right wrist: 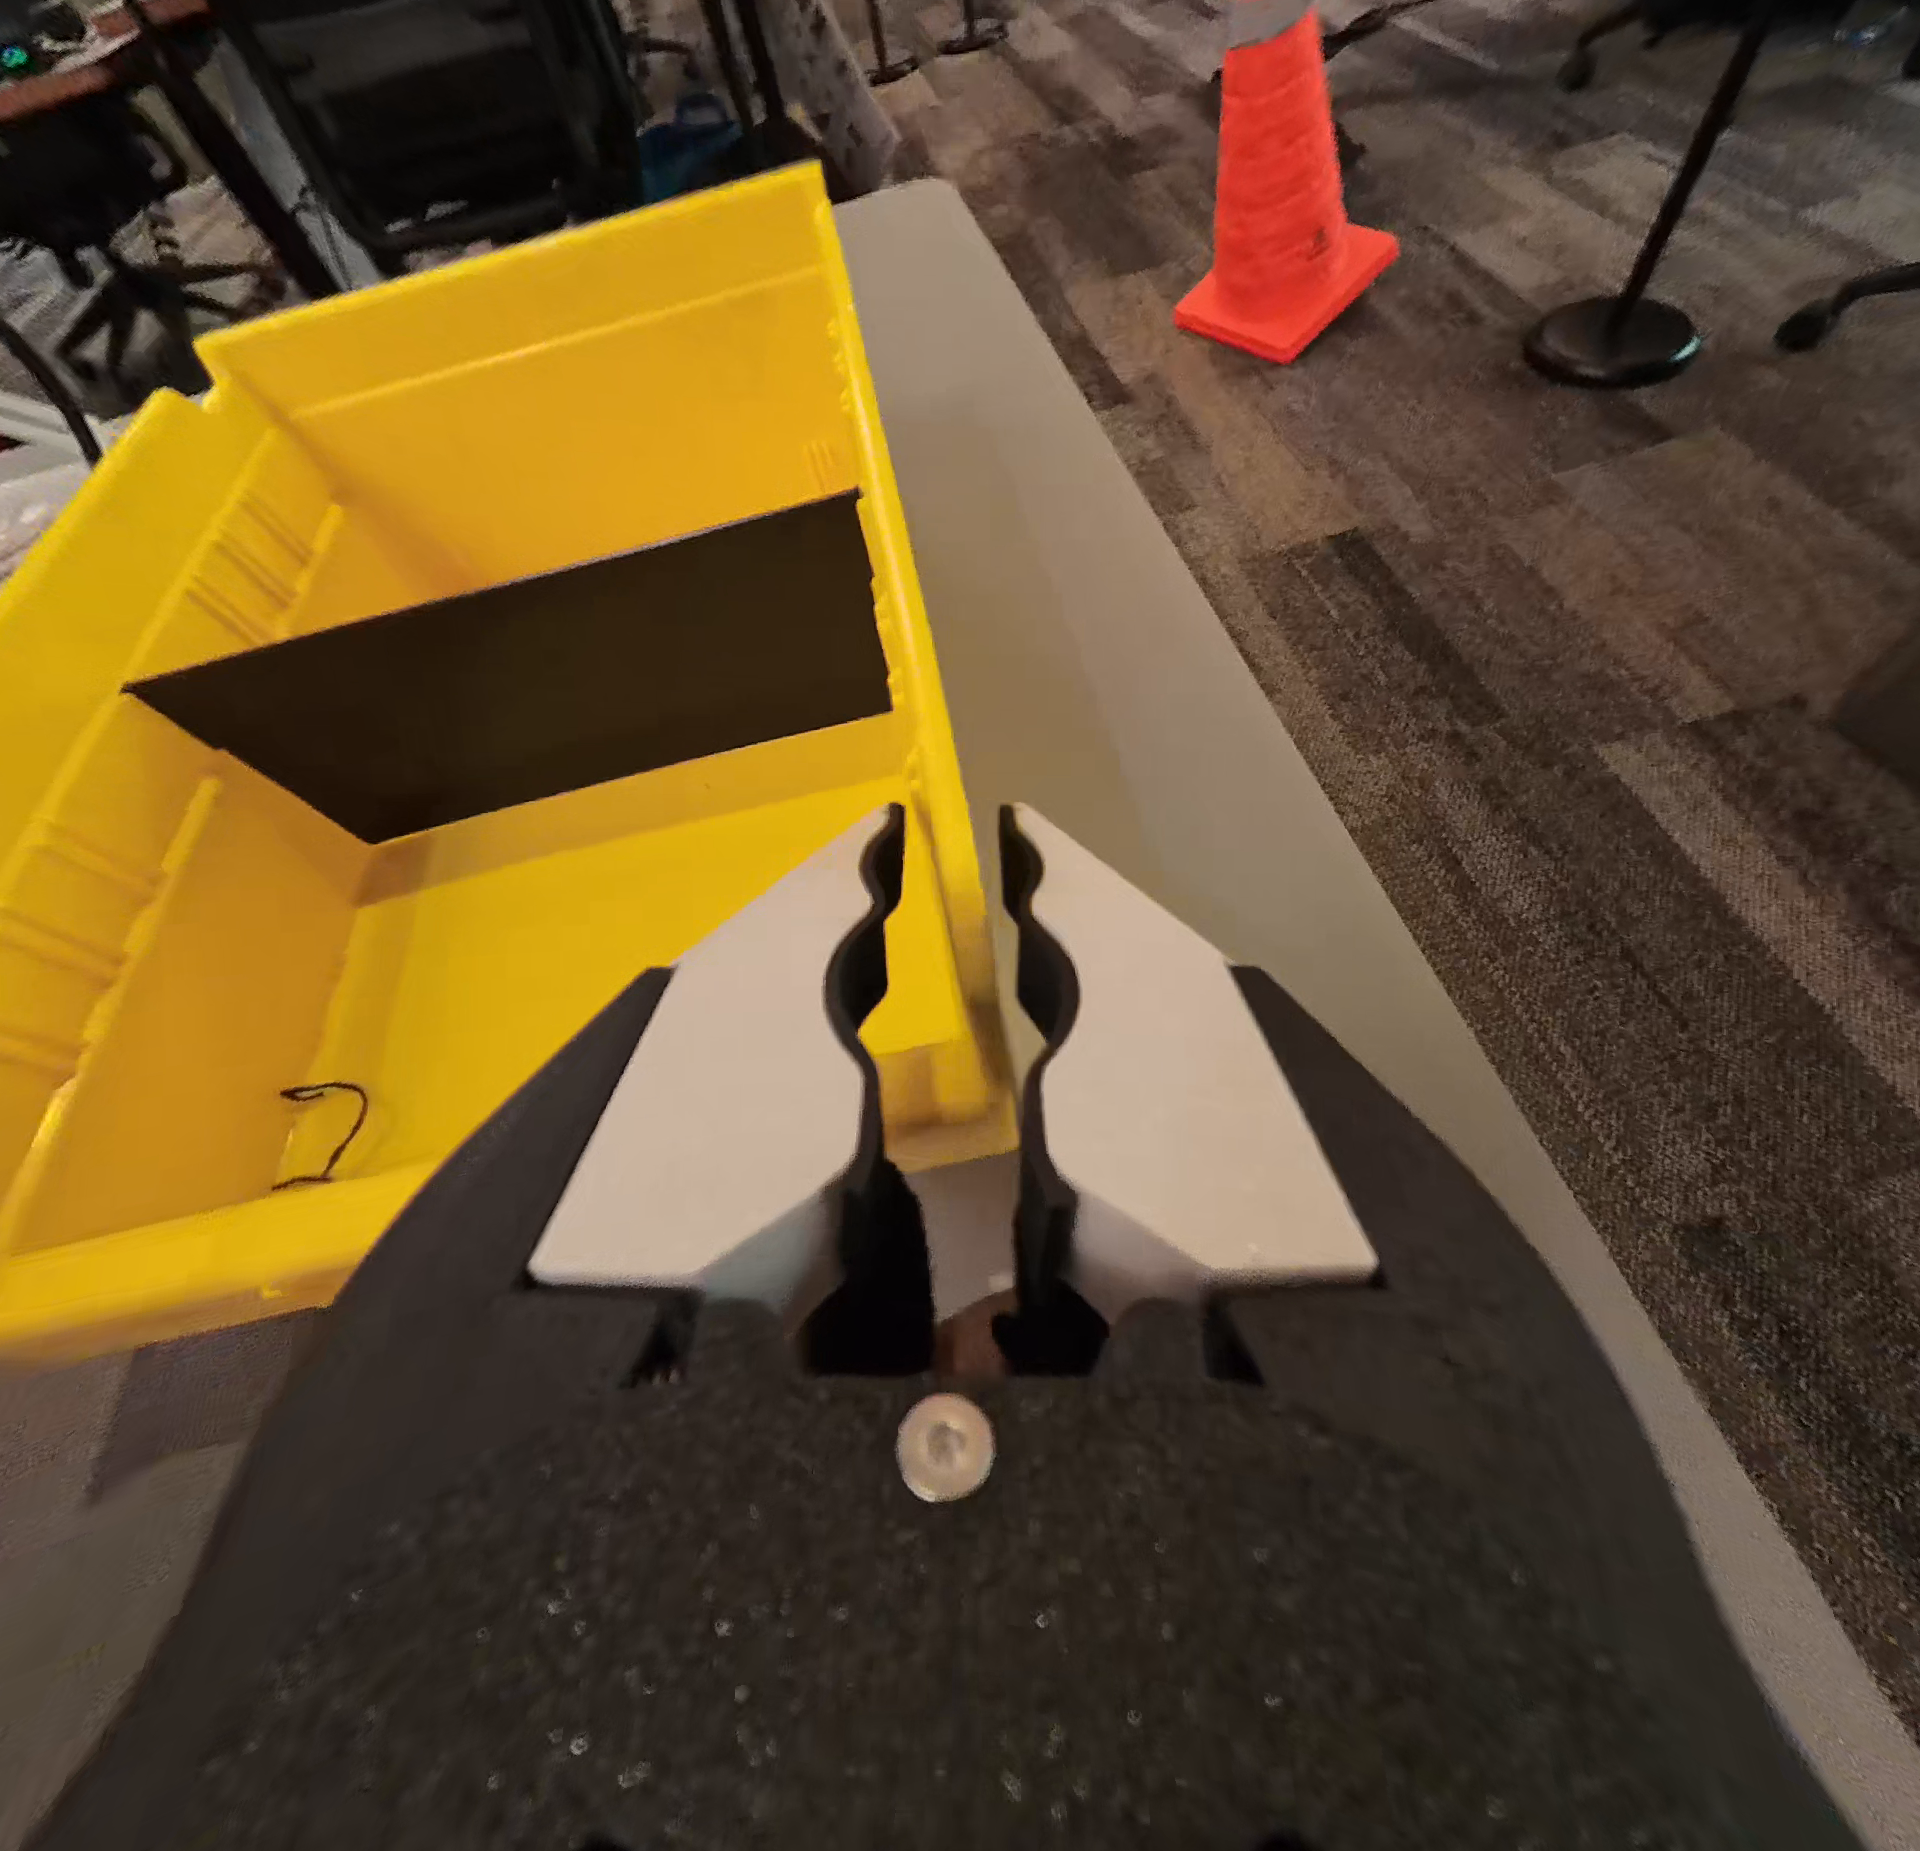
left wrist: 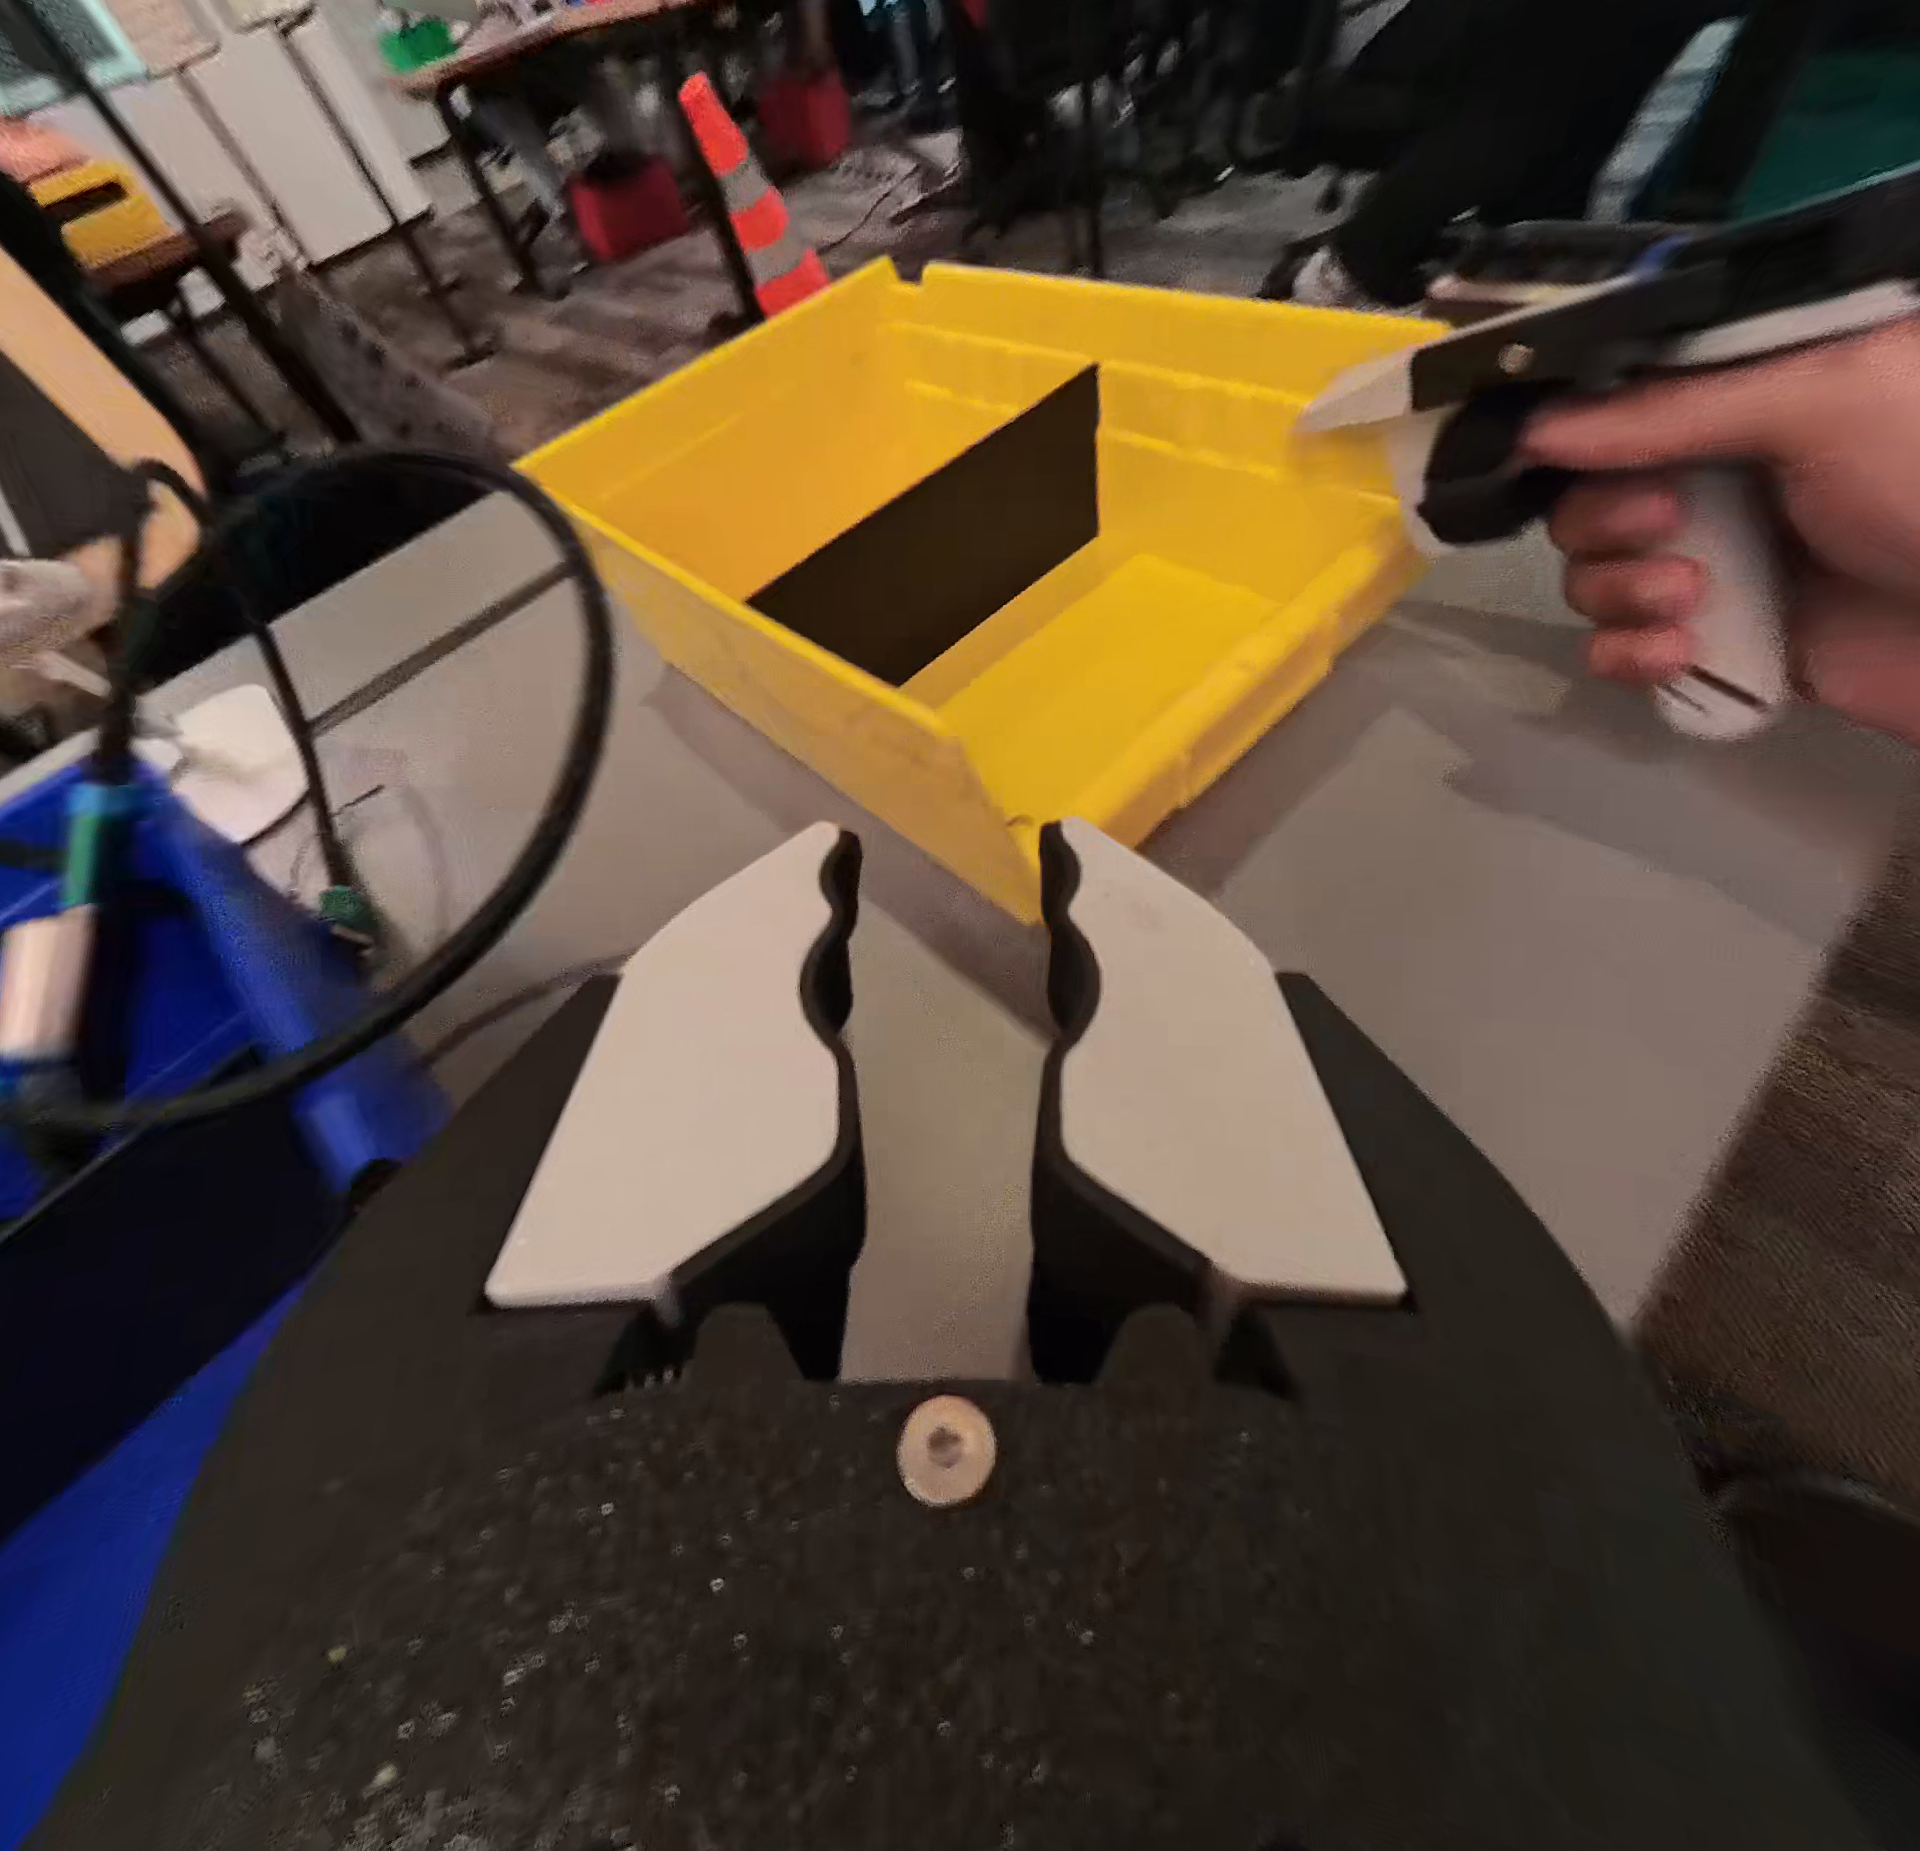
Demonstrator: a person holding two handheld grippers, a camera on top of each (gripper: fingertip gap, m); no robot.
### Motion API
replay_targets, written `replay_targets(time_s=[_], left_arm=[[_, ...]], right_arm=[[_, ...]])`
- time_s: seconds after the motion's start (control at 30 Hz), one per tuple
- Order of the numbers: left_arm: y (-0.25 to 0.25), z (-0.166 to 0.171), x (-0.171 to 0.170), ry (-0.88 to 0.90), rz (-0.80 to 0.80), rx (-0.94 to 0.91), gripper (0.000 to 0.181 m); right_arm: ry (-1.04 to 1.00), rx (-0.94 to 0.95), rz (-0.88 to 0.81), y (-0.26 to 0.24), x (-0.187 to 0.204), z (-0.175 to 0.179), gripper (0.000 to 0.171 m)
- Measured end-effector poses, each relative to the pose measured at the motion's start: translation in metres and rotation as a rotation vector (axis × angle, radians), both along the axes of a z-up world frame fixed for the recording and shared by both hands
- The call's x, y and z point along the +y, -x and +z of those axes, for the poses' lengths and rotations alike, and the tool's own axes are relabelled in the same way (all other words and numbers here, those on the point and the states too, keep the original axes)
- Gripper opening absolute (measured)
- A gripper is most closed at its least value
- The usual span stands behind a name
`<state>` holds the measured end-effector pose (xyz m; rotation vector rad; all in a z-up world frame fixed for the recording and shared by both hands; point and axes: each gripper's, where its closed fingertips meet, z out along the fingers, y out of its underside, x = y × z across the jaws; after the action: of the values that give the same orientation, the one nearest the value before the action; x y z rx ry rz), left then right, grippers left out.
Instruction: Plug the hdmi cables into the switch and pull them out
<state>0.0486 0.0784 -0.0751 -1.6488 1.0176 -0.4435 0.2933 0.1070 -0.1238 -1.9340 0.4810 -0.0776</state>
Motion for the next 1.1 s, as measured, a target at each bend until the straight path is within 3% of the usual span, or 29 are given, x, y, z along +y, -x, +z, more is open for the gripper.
replay_targets(time_s=[0.07,0.13,0.2,0.27,0.33,0.4,0.43,0.47,0.57,0.67,0.7,0.73,0.8,0.87,1.1], left_arm=[[0.055,0.019,-0.009,-0.009,-0.025,-0.039,0.036],[0.124,0.035,0.003,-0.009,0.069,-0.093,0.036],[0.200,0.040,0.026,0.007,0.217,-0.135,0.034],[0.273,0.041,0.048,-0.014,0.386,-0.162,0.033],[0.326,0.033,0.061,-0.024,0.507,-0.177,0.034],[0.339,0.014,0.066,0.036,0.506,-0.171,0.040],[0.333,-0.002,0.065,0.107,0.471,-0.148,0.047],[0.323,-0.017,0.063,0.177,0.423,-0.113,0.053],[0.312,-0.037,0.074,0.189,0.423,-0.077,0.047],[0.306,-0.054,0.090,0.225,0.467,-0.051,0.035],[0.302,-0.052,0.091,0.220,0.452,-0.082,0.028],[0.301,-0.051,0.092,0.218,0.459,-0.104,0.017],[0.300,-0.051,0.093,0.202,0.459,-0.079,0.013],[0.303,-0.052,0.095,0.193,0.451,-0.028,0.011],[0.298,-0.032,0.083,0.087,0.407,0.013,0.004]], right_arm=[[-0.007,-0.076,-0.044,-0.005,-0.010,0.019,0.024],[-0.054,-0.173,-0.060,-0.002,-0.016,0.053,0.026],[-0.159,-0.208,0.037,0.031,-0.011,0.091,0.029],[-0.247,-0.207,0.284,0.101,0.000,0.119,0.038],[-0.266,-0.199,0.656,0.203,0.001,0.128,0.040],[-0.247,-0.175,0.961,0.298,-0.011,0.118,0.048],[-0.241,-0.184,1.020,0.332,-0.012,0.110,0.052],[-0.231,-0.191,0.984,0.352,-0.005,0.099,0.053],[-0.197,-0.169,0.572,0.351,0.018,0.049,0.057],[-0.150,-0.206,0.552,0.379,0.022,0.015,0.056],[-0.110,-0.306,0.470,0.370,0.028,0.010,0.048],[-0.030,-0.360,0.356,0.355,0.033,0.001,0.026],[0.033,-0.241,0.293,0.357,0.039,-0.014,0.007],[0.049,-0.165,0.287,0.359,0.038,-0.015,0.003],[0.081,-0.180,0.222,0.361,0.003,-0.015,0.002]])
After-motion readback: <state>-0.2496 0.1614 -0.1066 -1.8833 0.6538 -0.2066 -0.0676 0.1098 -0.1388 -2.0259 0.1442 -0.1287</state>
